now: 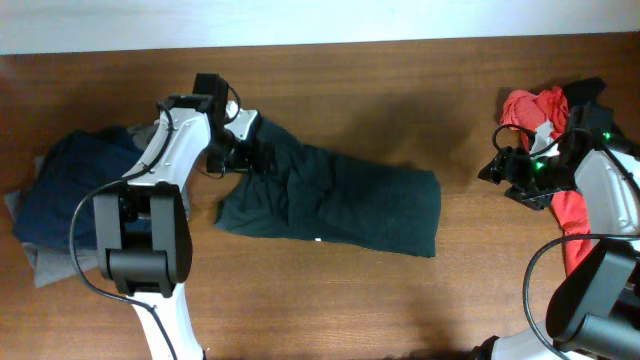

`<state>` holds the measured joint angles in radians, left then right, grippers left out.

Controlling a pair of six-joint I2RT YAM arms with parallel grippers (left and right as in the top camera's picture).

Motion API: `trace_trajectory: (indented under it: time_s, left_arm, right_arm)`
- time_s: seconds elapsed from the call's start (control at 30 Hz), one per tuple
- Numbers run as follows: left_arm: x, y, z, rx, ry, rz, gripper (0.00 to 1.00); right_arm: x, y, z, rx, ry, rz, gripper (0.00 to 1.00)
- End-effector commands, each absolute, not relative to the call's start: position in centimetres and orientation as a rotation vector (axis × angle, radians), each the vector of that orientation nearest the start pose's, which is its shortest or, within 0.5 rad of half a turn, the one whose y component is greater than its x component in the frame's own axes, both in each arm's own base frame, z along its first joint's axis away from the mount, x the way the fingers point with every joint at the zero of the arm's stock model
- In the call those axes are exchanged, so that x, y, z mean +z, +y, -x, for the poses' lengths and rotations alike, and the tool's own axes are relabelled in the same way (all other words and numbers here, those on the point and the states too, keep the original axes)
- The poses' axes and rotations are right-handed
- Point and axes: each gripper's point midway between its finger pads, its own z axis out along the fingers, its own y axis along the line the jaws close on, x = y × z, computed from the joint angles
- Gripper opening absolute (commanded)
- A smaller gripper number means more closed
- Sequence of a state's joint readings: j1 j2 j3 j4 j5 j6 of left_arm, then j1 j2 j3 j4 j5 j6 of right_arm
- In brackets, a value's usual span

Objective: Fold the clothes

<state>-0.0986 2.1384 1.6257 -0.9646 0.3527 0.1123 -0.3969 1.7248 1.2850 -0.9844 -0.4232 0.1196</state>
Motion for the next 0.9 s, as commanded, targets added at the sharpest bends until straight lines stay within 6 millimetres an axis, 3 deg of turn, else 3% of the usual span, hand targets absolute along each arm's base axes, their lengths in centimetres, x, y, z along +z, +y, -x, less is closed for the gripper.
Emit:
trace_trajectory:
  time_s: [0.0, 0.1, 0.23, 0.43, 0.53, 0.67, 0.77, 0.87]
  left_arm:
    - [1.0, -10.0, -40.8, -0.582, 3.013, -0.387, 0.96]
    - [0.7, -10.9, -40.4, -0.649, 3.000, -0.440, 0.89]
    - [0.8, -12.2, -40.5, -0.715, 2.956, -0.489, 0.89]
    - [0.8, -14.3, -40.5, -0.762, 2.895, -0.610, 0.67]
    - [0.1, -14.3, -40.2, -0.753, 2.899, -0.616, 0.47]
    - [-0.5, -14.2, -39.7, -0.750, 2.909, -0.613, 0.00]
    - [0.1, -13.9, -40.2, -0.743, 2.926, -0.526, 0.01]
    - [2.2, -12.9, -41.1, -0.718, 2.917, -0.453, 0.01]
  right_arm:
    - [10.6, -7.1, -34.6, 0.555, 2.774, -0.664, 0.72]
    - [10.6, -7.1, -34.6, 0.555, 2.774, -0.664, 0.72]
    - [10.6, -7.1, -34.6, 0.555, 2.773, -0.665, 0.72]
    - [10.6, -7.1, -34.5, 0.556, 2.776, -0.666, 0.72]
    - [10.6, -7.1, -34.5, 0.557, 2.777, -0.667, 0.72]
    - [10.6, -7.1, -34.5, 0.557, 2.777, -0.668, 0.72]
    - [10.6, -7.0, -34.4, 0.558, 2.779, -0.669, 0.72]
    - [10.6, -7.0, -34.3, 0.561, 2.785, -0.672, 0.72]
